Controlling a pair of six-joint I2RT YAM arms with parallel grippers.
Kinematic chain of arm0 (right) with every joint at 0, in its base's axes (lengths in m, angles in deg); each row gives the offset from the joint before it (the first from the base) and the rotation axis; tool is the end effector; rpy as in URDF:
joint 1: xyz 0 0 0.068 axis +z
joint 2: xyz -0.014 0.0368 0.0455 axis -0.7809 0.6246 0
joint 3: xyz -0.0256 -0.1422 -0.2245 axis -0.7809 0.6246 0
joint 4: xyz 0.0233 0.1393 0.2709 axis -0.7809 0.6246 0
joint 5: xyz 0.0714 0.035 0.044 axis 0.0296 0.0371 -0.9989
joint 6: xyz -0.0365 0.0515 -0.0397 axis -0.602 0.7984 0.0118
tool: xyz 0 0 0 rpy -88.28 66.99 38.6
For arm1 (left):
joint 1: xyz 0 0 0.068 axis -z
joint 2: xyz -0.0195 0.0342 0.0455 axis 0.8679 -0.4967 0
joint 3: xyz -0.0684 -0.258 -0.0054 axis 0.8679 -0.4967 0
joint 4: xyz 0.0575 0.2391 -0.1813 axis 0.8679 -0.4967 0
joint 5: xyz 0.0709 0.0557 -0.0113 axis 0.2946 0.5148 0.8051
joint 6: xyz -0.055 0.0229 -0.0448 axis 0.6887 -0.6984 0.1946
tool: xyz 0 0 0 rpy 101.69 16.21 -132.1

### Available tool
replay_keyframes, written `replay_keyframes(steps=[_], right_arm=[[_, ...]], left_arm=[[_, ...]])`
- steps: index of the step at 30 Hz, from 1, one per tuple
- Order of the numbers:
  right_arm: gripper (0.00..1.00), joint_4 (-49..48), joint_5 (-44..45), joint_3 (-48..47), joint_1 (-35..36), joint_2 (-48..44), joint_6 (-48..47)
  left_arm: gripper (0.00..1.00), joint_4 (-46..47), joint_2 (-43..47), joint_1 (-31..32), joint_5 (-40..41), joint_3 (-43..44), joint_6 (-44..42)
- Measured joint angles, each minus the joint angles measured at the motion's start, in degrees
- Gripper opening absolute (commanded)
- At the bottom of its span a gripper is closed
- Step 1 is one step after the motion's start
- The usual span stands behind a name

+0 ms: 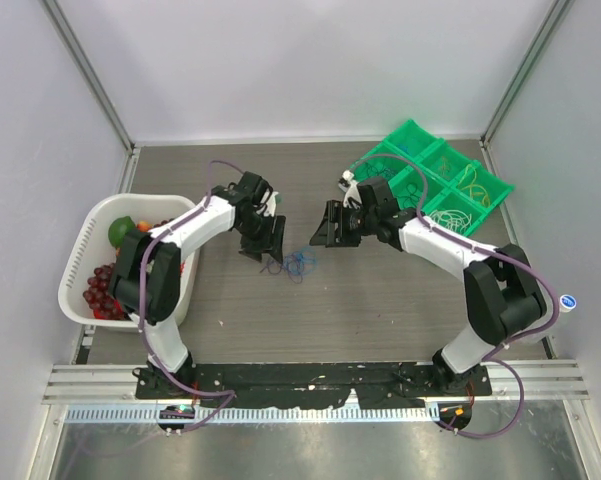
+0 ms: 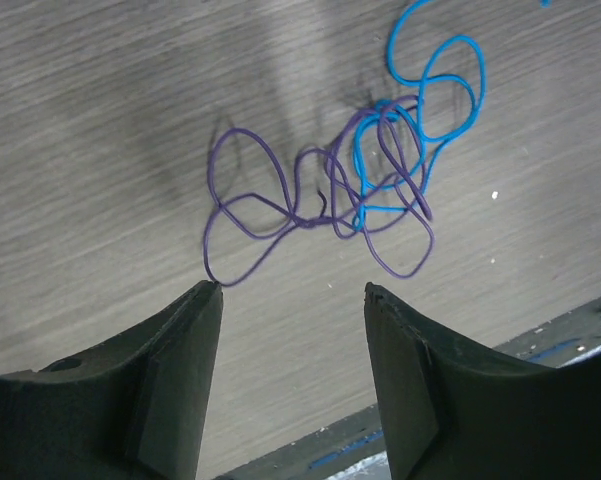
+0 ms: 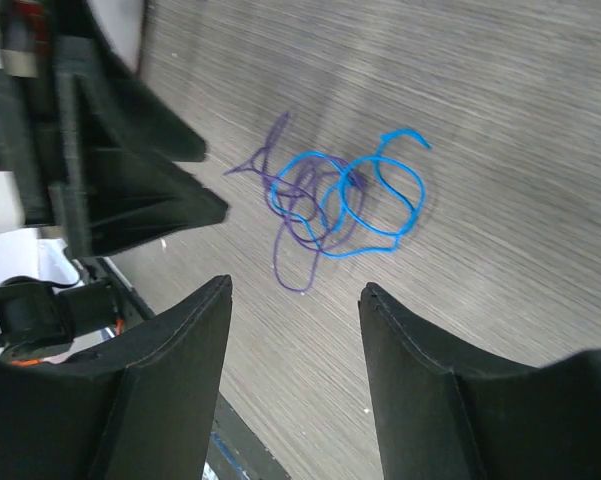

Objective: Untangle the cables

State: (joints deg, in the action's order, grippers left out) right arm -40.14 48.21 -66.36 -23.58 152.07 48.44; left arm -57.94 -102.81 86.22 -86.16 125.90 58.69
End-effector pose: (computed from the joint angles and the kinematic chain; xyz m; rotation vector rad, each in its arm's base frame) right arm 0.3418 0.2126 0.1806 -0.2529 2.4356 1.0230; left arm 0.3553 -0.1916 0.1648 0.2142 2.8878 -0.5453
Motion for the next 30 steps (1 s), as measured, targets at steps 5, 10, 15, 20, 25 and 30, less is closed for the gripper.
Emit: replay_keyframes(steps=[5, 10, 15, 20, 25, 30], right_arm=[[0.57, -3.21, -3.56, -0.04, 0.33, 0.79, 2.14], [0.57, -4.33, -5.60, -1.42, 1.70, 4.33, 3.10], [0.57, -4.00, -6.12, -4.55, 4.07, 9.11, 3.37], [0.61, -0.07, 0.17, -6.32, 5.18, 11.34, 3.30], [0.62, 3.08, 9.09, -6.97, 4.98, 11.56, 2.73], [0.58, 3.34, 13.81, -12.09, 4.59, 16.33, 0.52]], left_arm=[[0.55, 2.84, -2.21, -0.04, -1.09, -1.57, -2.80], [0.18, 6.36, -3.19, -0.15, -4.28, -6.29, -3.23], [0.00, 6.73, -3.52, -0.13, -4.72, -8.26, -3.74], [0.00, 6.08, -0.57, -0.13, -4.50, -8.26, -3.93], [0.00, 4.81, 5.86, -0.13, -4.70, -8.24, -3.28], [0.00, 3.85, 8.33, 0.13, -4.74, -8.22, -2.14]])
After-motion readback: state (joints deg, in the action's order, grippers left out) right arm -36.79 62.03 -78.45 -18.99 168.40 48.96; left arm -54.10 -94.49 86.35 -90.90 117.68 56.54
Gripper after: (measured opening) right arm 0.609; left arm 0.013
